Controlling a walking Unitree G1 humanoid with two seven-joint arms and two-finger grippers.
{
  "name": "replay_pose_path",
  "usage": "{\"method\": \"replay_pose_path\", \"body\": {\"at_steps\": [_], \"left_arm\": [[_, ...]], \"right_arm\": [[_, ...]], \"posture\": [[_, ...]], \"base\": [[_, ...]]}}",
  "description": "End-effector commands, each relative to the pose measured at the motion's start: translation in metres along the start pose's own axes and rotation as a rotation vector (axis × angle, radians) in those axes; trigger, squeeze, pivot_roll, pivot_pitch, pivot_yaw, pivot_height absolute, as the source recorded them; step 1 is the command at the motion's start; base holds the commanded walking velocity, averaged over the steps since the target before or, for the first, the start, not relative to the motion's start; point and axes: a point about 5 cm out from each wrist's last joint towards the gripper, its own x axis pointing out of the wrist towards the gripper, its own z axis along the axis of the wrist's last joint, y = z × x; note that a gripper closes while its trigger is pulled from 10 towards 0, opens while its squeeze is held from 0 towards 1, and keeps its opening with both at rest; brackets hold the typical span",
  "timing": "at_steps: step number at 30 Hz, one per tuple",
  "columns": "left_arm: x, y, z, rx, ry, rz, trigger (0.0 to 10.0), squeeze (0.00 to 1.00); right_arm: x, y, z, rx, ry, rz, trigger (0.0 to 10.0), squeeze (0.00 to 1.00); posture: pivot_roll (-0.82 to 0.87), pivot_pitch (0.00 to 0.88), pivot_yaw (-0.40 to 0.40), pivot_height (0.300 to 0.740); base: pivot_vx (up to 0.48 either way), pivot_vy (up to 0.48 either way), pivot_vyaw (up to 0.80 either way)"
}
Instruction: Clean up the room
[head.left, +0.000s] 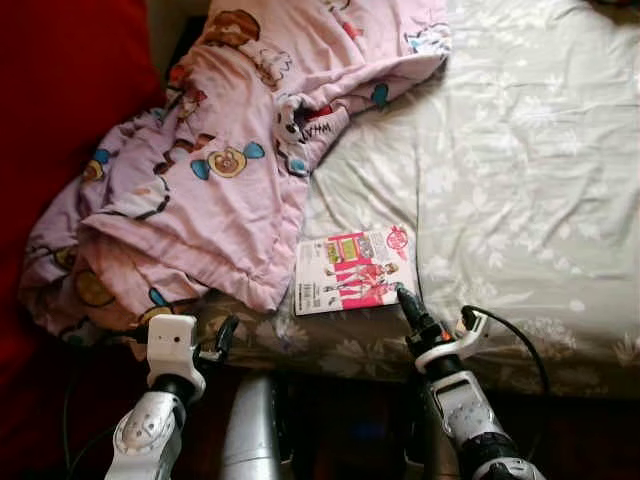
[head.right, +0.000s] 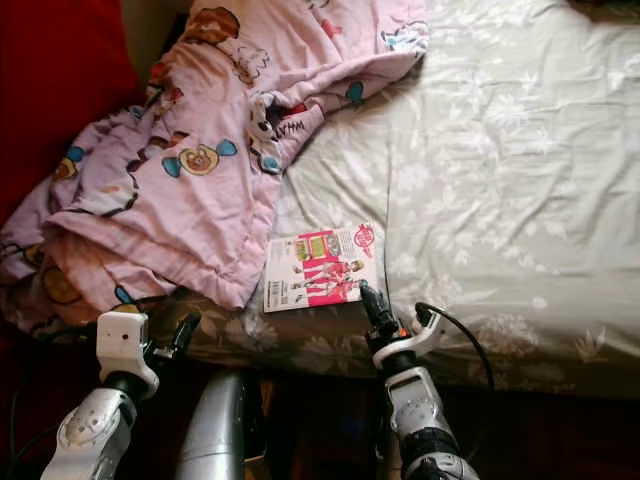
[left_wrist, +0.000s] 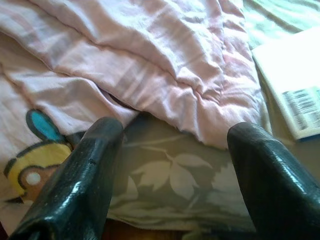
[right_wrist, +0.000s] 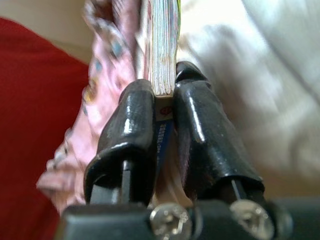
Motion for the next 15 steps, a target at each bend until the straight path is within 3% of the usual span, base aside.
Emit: {"method": "replay_pose_path", "body": {"at_steps": [1,2,6,7,8,9,10,15], "left_arm": [[-0.004,0.005,-0.01,0.02,0.035,0.024,10.0,0.0],[-0.003,0.005,-0.01,0.02,0.032,0.025,10.0,0.0],[0.003,0.003,-0.013,-0.001,0.019,0.037,10.0,0.0],[0.003,0.003,-0.013,-0.001,0.019,0.037,10.0,0.0],[0.004,0.003,-0.014,-0.015,0.017,0.045,10.0,0.0],[0.008,0.002,-0.016,-0.049,0.014,0.058,10.0,0.0],[0.008,0.002,-0.016,-0.049,0.014,0.058,10.0,0.0],[0.013,-0.008,-0.023,-0.096,0.011,0.078,10.0,0.0]], "right_arm": [[-0.003,0.0,0.008,-0.027,-0.068,-0.018,0.0,0.0],[-0.003,0.001,0.011,-0.04,-0.082,-0.022,0.0,0.0],[-0.008,0.012,0.024,-0.327,-0.104,-0.084,0.0,0.0],[-0.008,0.012,0.024,-0.327,-0.104,-0.084,0.0,0.0],[-0.009,0.015,0.025,-0.386,-0.092,-0.079,3.3,0.0],[-0.008,0.026,0.027,-0.555,-0.054,-0.057,10.0,0.0],[-0.008,0.026,0.027,-0.555,-0.054,-0.057,10.0,0.0],[-0.002,0.046,0.038,-0.728,-0.041,0.0,10.0,0.0]], "posture": [[0.06,0.157,0.086,0.586],[0.06,0.153,0.085,0.586],[0.02,0.122,0.067,0.586],[0.02,0.122,0.067,0.586],[0.01,0.12,0.064,0.586],[-0.02,0.107,0.043,0.586],[-0.02,0.107,0.043,0.586],[-0.05,0.086,0.011,0.601]], "base": [[0.0,0.0,0.0],[0.0,0.0,0.0],[0.0,0.0,0.0],[0.0,0.0,0.0],[0.0,0.0,0.0],[0.0,0.0,0.0],[0.0,0.0,0.0],[0.0,0.0,0.0]]}}
